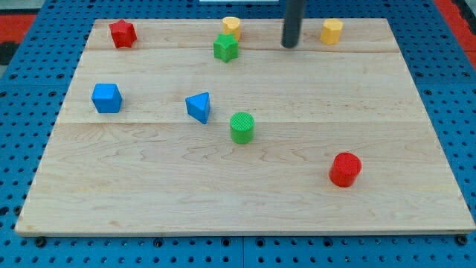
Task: Move the green star into the triangle
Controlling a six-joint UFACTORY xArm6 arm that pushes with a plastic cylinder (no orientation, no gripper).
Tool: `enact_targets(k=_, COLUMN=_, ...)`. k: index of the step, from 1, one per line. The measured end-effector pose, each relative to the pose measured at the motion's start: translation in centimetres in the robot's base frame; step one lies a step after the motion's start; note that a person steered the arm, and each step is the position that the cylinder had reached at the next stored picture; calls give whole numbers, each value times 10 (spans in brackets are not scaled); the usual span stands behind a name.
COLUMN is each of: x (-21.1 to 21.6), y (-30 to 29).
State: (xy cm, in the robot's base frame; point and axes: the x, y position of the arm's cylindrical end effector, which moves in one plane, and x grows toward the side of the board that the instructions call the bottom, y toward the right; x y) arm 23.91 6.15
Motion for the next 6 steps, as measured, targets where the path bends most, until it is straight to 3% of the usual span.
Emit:
enact_targets(k=1, x=-16, y=-84)
enact_targets(k=2, x=41, y=-102)
enact_targets(k=4, x=42, y=-73)
enact_targets(k=5, x=93, y=-94)
enact_targets(k=6, x=117, y=-95)
